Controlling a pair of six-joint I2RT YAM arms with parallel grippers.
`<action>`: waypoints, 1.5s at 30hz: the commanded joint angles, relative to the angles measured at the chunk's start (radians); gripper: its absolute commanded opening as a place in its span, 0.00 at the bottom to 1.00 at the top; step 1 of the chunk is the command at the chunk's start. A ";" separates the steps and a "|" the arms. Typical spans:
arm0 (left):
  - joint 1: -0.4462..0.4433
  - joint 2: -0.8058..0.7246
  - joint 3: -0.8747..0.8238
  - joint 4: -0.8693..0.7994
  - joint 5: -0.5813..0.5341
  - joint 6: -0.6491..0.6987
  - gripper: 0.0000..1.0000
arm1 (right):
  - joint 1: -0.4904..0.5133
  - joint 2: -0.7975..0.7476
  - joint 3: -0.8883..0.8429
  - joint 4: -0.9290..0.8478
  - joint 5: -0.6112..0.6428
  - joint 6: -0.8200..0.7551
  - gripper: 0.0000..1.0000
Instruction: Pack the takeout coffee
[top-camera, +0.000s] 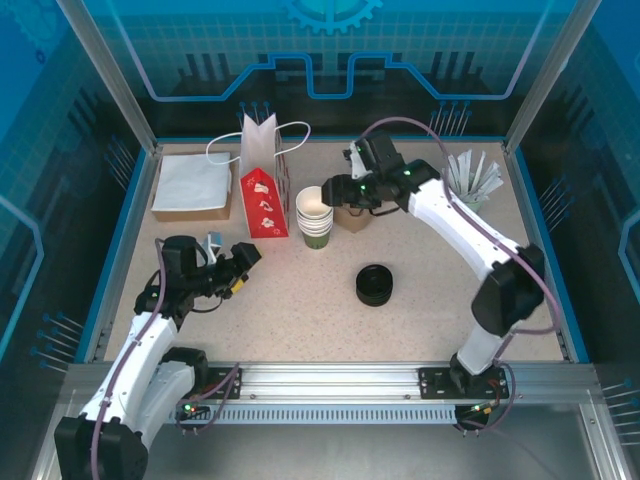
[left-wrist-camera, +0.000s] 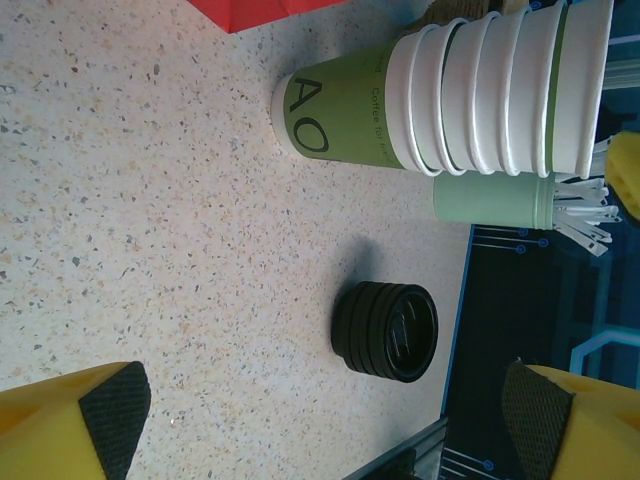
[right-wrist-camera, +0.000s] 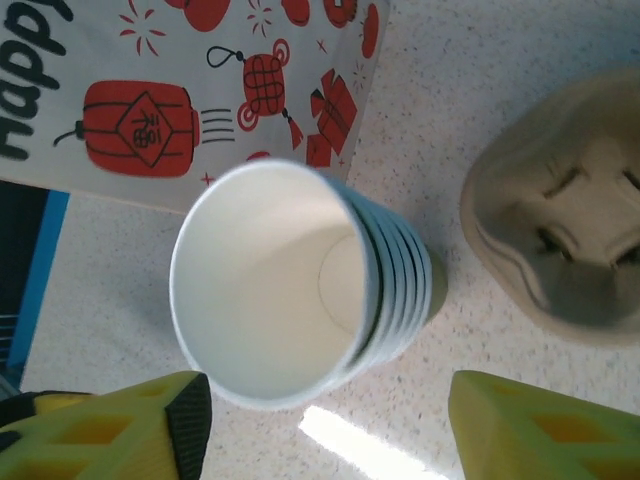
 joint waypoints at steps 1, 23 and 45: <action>-0.007 -0.010 -0.002 -0.001 -0.008 -0.015 0.96 | 0.006 0.080 0.107 -0.128 0.012 -0.023 0.58; -0.008 0.007 0.035 -0.018 -0.034 0.000 0.96 | 0.009 0.137 0.215 -0.172 0.019 -0.038 0.08; -0.009 -0.013 0.085 -0.038 0.010 0.021 0.96 | 0.075 -0.263 0.187 -0.321 0.013 -0.067 0.04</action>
